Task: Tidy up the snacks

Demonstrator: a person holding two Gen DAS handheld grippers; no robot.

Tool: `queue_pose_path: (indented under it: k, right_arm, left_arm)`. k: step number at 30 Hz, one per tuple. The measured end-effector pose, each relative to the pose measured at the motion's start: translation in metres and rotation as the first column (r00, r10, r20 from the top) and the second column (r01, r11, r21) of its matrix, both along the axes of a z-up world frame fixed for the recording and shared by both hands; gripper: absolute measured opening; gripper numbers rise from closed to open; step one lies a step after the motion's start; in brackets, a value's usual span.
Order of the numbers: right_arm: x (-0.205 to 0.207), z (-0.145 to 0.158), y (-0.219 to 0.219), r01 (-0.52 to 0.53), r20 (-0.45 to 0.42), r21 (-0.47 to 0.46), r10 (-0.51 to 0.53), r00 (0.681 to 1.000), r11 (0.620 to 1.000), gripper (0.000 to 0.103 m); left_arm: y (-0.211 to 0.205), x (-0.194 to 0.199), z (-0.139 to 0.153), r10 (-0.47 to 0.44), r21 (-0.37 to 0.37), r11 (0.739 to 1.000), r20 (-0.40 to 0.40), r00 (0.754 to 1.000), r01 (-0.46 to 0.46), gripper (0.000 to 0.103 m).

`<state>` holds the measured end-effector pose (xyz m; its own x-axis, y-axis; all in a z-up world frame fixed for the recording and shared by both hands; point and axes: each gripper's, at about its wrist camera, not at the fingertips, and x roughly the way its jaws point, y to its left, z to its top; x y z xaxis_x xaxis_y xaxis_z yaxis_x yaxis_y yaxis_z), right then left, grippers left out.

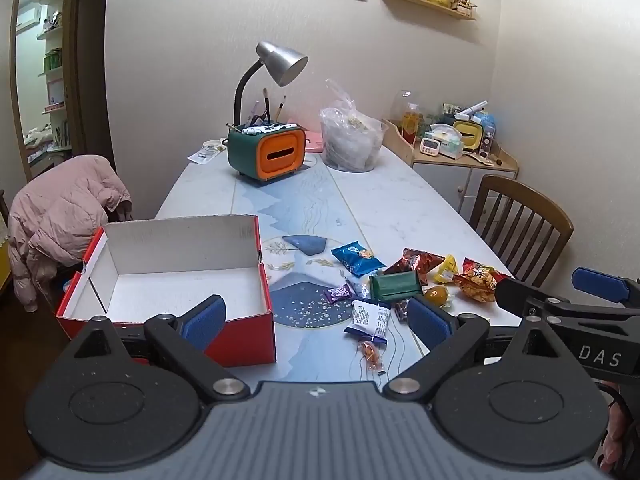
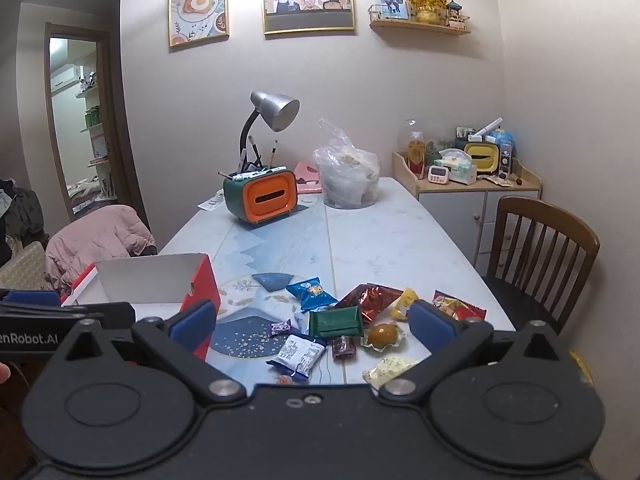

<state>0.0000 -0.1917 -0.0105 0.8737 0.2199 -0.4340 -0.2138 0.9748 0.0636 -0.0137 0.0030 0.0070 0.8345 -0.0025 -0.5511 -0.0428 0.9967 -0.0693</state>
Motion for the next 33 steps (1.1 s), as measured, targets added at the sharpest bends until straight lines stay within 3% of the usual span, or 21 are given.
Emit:
queue_pose_path:
  k: [33]
  right_arm:
    - [-0.004,0.004,0.011,-0.009,0.007,-0.010,0.009,1.000,1.000,0.103]
  left_arm:
    - [0.006,-0.004,0.002,0.005,-0.040,0.999,0.011,1.000,-0.005,0.098]
